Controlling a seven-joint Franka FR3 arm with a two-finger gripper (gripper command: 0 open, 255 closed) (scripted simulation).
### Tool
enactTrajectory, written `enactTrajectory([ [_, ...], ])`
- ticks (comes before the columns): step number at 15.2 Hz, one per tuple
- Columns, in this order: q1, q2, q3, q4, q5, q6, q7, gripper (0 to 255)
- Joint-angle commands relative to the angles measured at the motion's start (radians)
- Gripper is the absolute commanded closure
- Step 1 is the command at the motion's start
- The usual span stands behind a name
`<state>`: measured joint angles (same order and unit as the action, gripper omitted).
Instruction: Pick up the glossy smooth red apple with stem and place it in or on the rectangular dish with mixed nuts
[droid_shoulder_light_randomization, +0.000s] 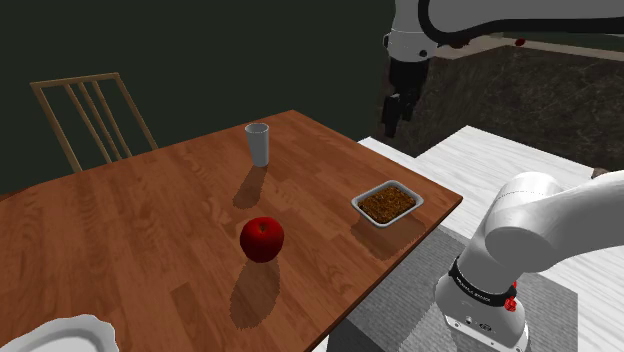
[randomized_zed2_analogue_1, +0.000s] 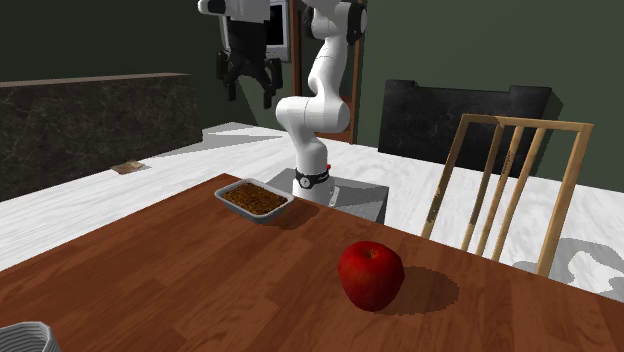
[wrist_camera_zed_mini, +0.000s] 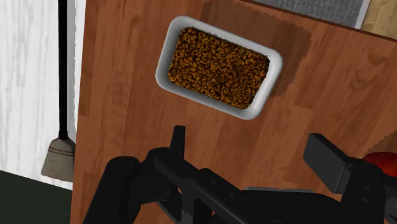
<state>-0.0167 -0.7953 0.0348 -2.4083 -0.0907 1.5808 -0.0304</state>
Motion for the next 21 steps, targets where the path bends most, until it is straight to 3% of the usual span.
enactTrajectory([
  [1, 0.0, 0.0, 0.0, 0.0, 0.0, 0.0, 0.0, 0],
  [11, 0.111, 0.178, 0.103, -0.031, 0.113, 0.261, 0.031, 0],
  [21, 0.203, 0.414, 0.214, 0.028, 0.18, 0.5, 0.051, 0],
])
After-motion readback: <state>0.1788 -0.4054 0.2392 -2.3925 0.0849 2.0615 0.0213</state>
